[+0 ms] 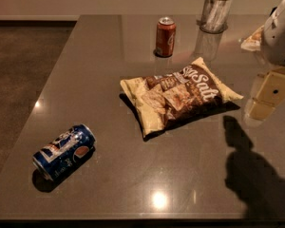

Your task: Pick pepsi can

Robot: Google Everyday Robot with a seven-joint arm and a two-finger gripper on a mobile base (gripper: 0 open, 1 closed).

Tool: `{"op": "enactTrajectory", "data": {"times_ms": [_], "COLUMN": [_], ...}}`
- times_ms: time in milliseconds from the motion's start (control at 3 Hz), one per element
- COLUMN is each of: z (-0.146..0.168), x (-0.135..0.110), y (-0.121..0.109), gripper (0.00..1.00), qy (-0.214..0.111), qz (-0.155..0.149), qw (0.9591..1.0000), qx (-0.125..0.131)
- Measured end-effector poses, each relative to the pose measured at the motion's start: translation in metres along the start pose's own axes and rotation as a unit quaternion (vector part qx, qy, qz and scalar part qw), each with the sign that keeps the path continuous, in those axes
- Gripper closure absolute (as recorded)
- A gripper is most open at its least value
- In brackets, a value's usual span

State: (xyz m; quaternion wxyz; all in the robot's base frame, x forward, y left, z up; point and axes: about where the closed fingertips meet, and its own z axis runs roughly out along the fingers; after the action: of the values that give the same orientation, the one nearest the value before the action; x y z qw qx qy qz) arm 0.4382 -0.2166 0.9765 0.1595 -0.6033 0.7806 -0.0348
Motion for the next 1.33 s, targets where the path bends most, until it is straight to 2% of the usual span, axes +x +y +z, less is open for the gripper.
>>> {"op": "enactTrajectory", "data": {"times_ms": [333, 667, 1333], "z": [0.000, 0.003, 0.024], "x": [0.000, -0.017, -0.069], "y": [0.000, -0.008, -0.024], "gripper": [0.00, 0.00, 0.00], "qy": [0.000, -0.005, -0.022], "qz": [0.000, -0.020, -0.083], "qw": [1.0000, 0.9998, 0.9962], "qx": [0.001, 0.002, -0.014]}}
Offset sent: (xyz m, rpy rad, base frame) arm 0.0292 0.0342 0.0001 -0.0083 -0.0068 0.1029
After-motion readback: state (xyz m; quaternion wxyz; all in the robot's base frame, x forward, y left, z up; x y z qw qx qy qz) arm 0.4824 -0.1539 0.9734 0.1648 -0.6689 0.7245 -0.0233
